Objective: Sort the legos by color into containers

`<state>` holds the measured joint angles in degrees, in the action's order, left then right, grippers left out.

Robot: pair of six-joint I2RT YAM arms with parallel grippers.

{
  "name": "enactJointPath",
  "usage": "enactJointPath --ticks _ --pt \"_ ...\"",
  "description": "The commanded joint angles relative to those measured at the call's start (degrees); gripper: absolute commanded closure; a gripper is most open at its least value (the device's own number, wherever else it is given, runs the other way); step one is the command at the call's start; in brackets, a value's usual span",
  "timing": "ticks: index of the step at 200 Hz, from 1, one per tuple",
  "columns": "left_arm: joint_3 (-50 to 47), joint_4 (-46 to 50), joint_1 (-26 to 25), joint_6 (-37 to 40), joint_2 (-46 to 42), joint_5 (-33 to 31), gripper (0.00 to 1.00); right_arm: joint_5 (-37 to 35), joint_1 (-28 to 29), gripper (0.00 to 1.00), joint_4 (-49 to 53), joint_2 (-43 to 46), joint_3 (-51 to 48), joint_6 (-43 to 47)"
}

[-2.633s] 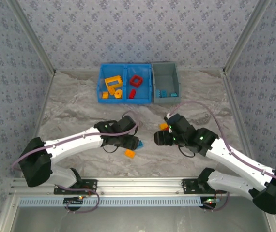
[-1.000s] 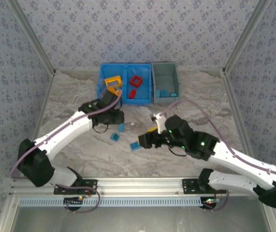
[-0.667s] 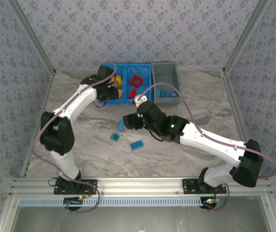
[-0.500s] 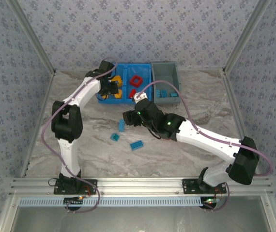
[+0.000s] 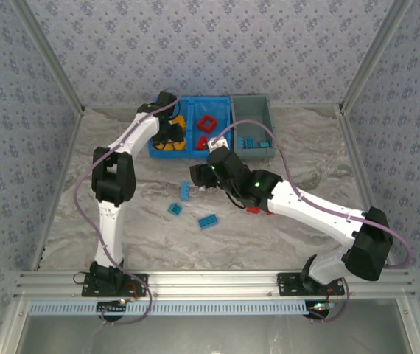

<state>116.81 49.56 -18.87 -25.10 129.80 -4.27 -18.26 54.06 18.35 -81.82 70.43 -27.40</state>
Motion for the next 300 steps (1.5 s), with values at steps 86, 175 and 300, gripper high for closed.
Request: enactJointPath --ticks 86,175,300 --pt "-25.5 -9.5 -10.7 -4.5 -34.8 1.0 0.32 -2.1 -12.3 0.31 23.0 8.4 -13.2 -23.0" --pt "-63.8 -28.4 -40.8 -11.9 -65.6 -4.7 0.27 11.2 -16.1 0.23 16.4 0.0 -21.5 -26.9" --pt "-68.3 -29.7 -50.2 -14.5 -69.9 -11.8 0.28 11.6 -19.0 0.53 12.7 -11.0 -17.9 -22.8"
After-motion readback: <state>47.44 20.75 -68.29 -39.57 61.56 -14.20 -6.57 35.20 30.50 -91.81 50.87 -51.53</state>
